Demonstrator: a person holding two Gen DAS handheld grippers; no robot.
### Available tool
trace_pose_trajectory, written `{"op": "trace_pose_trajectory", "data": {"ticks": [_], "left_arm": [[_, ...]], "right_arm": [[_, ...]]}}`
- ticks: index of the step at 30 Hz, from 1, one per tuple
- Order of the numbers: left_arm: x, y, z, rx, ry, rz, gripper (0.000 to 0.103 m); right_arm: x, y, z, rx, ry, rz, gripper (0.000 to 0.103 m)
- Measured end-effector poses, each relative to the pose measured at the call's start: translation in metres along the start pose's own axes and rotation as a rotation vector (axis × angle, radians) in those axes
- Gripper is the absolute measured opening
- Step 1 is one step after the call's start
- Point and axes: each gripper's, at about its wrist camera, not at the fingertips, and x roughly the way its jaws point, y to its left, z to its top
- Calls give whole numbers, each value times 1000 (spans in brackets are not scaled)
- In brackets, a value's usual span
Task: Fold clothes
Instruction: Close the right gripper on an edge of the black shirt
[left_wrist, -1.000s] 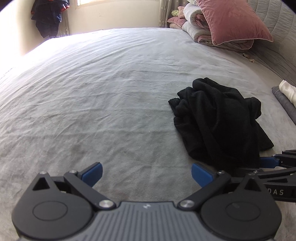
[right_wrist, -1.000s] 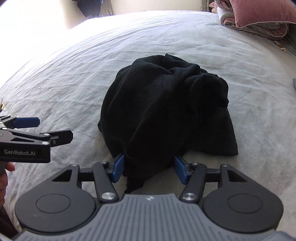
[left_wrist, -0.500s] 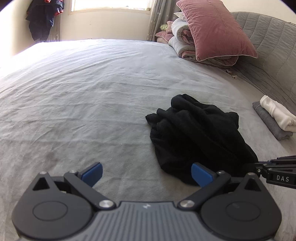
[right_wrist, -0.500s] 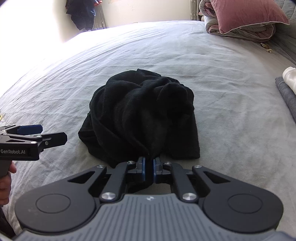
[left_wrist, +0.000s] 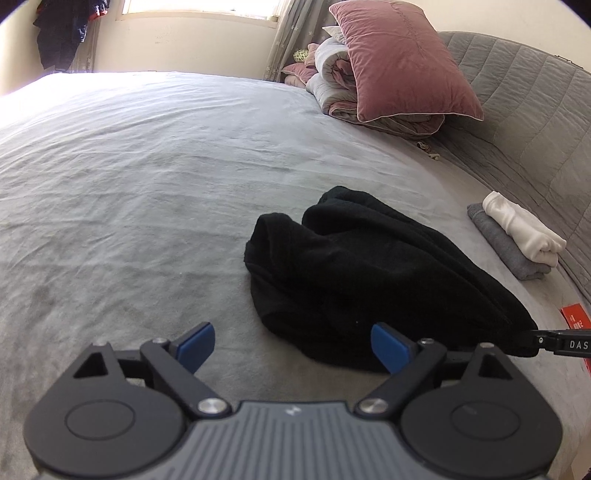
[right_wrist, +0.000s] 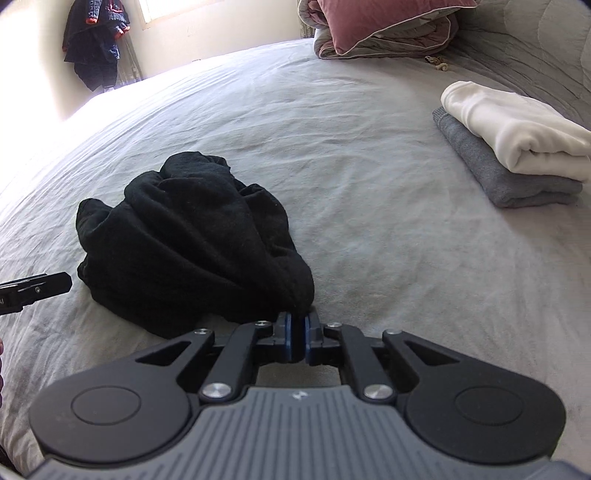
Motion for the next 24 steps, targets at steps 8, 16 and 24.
{"op": "trace_pose_trajectory", "data": {"ticks": [8, 16, 24], "left_arm": [[11, -1, -2, 1, -9, 7, 85], [15, 0, 0, -14, -13, -22, 75], [33, 2, -1, -68, -5, -68, 43]], "right_arm": [[-9, -42, -4, 86, -21, -74, 7], [-9, -61, -11, 99, -16, -143, 8], [-18, -42, -10, 21, -77, -95, 54]]}}
